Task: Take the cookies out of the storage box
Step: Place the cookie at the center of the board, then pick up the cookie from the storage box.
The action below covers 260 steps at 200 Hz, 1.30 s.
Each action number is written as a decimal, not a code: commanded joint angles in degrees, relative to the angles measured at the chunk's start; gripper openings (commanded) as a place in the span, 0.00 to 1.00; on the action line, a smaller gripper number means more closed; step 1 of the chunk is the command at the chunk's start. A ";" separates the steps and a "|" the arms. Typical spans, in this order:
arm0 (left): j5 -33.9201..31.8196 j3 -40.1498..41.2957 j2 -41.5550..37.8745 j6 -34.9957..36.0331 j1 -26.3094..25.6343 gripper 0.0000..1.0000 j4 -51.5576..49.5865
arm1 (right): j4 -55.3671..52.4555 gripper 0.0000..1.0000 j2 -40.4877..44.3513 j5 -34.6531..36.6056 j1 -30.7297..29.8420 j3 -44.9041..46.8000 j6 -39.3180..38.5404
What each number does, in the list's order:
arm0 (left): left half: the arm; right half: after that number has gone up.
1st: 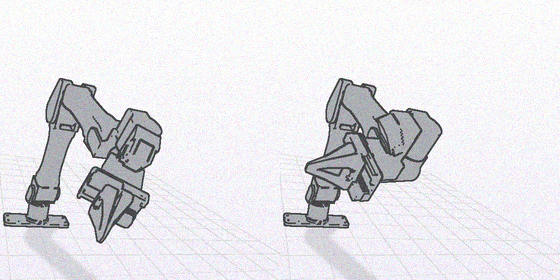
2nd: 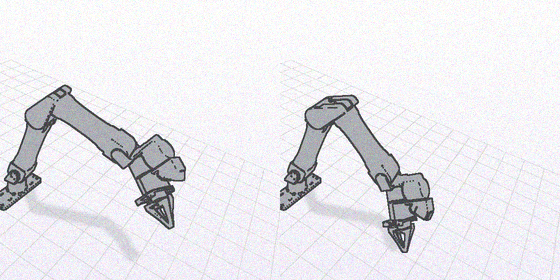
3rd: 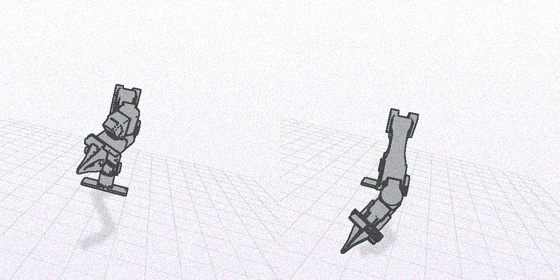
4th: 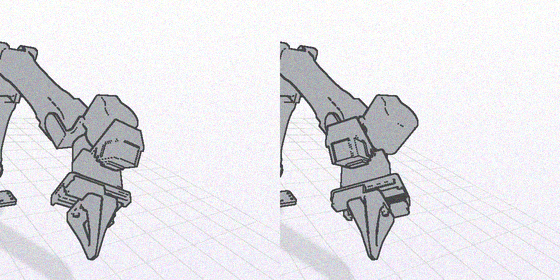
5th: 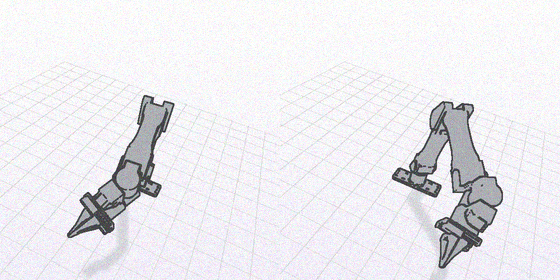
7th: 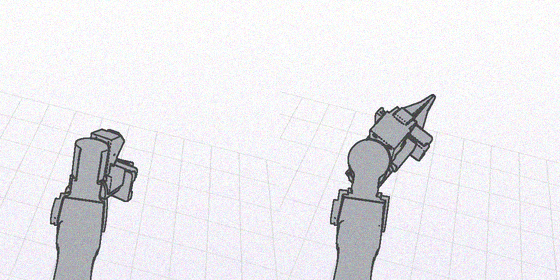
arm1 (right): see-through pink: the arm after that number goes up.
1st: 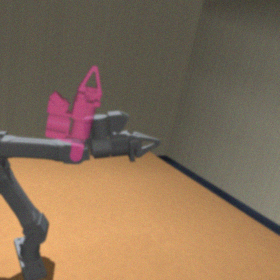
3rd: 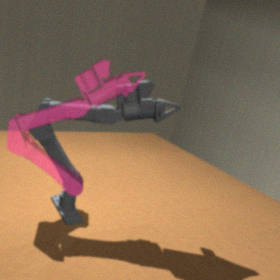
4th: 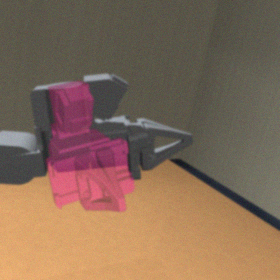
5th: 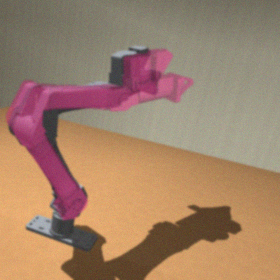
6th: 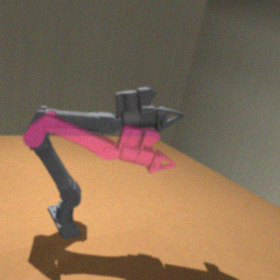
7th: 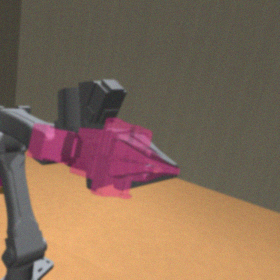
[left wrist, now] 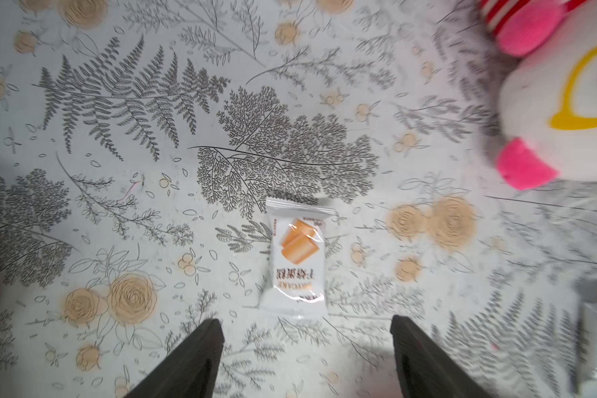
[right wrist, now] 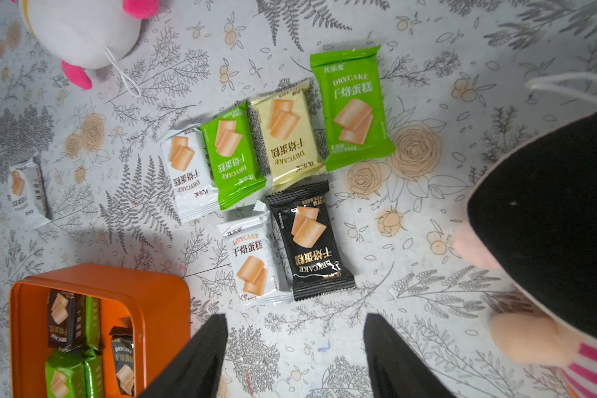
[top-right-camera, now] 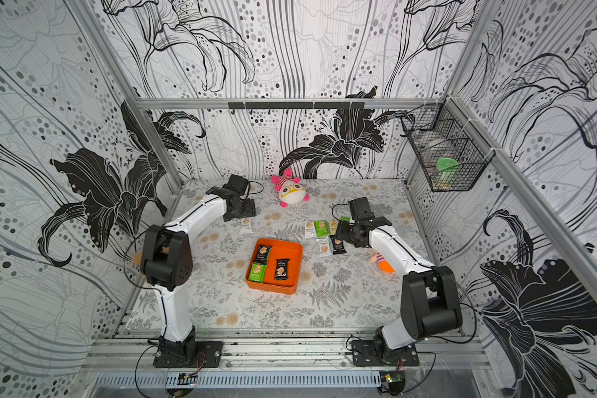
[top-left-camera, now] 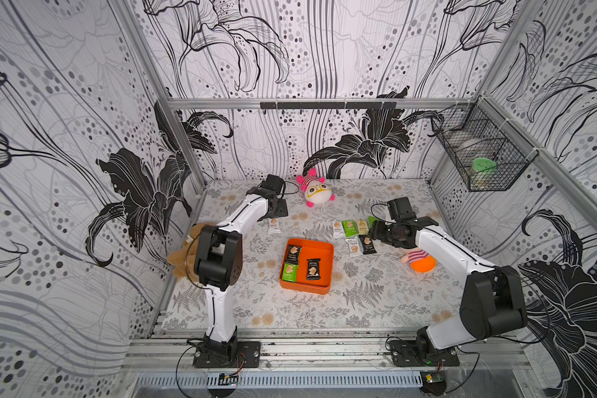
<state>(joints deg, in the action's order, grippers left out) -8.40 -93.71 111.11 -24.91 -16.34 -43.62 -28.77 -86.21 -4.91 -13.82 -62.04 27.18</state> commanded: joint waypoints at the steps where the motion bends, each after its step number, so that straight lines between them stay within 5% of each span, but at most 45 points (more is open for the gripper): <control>1: 0.18 5.14 -5.06 -5.39 -5.10 0.81 2.15 | 1.20 0.69 2.36 -2.23 0.34 2.19 -1.38; 60: 1.32 17.89 -13.49 -18.00 -19.37 0.81 8.65 | 2.04 0.69 6.17 -4.89 0.22 6.40 -3.15; 102: -0.53 18.48 -11.68 -21.89 -27.13 0.81 8.47 | 2.31 0.70 9.01 -5.98 0.28 9.17 -3.46; 260: 0.85 23.62 -3.23 -21.56 -29.54 0.74 10.83 | -1.95 0.70 11.95 -3.90 0.25 10.47 -6.43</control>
<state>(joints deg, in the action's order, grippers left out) -7.29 -69.97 106.21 -46.52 -45.39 -34.06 -28.80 -74.81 -9.72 -13.78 -52.14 21.93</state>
